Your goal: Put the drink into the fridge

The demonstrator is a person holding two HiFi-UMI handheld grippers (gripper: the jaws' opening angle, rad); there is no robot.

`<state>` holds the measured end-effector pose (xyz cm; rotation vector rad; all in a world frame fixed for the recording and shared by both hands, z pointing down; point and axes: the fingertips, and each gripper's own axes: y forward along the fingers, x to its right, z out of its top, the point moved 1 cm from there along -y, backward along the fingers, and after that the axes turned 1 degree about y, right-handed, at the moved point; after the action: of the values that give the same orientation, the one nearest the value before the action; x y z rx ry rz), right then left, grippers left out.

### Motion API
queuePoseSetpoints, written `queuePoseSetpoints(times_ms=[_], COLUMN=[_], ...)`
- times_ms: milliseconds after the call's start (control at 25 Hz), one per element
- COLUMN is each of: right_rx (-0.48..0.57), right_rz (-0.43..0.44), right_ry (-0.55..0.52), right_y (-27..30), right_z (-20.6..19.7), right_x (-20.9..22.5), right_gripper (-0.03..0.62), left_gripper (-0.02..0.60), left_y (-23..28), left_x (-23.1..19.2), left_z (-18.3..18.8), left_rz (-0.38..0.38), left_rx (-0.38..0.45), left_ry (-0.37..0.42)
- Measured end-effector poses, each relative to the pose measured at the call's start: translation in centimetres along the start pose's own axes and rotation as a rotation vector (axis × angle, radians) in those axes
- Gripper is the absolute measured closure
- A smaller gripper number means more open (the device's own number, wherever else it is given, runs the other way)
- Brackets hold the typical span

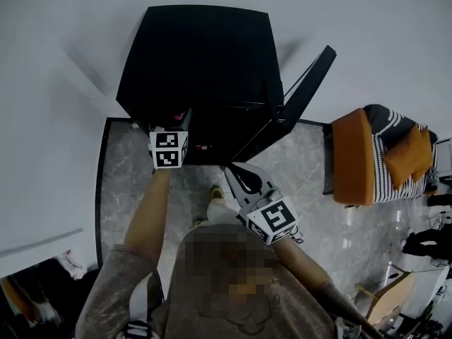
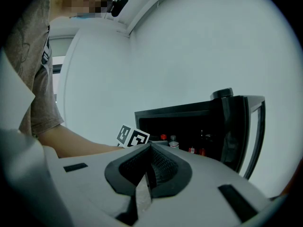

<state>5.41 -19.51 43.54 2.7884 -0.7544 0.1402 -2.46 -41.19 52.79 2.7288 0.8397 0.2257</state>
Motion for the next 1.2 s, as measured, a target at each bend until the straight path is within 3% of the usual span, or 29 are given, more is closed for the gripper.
queuePoseSetpoints(times_ms=[120, 440, 760, 1200], right_rx=[0.003, 0.007, 0.013, 0.001], right_rz=[0.006, 0.018, 0.007, 0.048], right_ry=[0.004, 0.017, 0.034, 0.024], right_y=[-0.1, -0.6, -1.8, -3.4], right_z=[-0.1, -0.2, -0.6, -0.3], right_x=[-0.5, -2.1, -4.6, -6.1], right_gripper=[0.576, 0.575, 0.576, 0.576], left_gripper=[0.310, 0.575, 0.575, 0.575], left_y=[-1.2, -5.4, -9.7, -17.3], left_x=[0.7, 2.0, 3.7, 6.4], left_z=[-0.6, -0.3, -0.1, 1.7], left_rz=[-0.014, -0.019, -0.059, -0.085], left_rx=[-0.026, -0.024, -0.038, -0.059], left_ry=[-0.010, 0.028, 0.029, -0.061])
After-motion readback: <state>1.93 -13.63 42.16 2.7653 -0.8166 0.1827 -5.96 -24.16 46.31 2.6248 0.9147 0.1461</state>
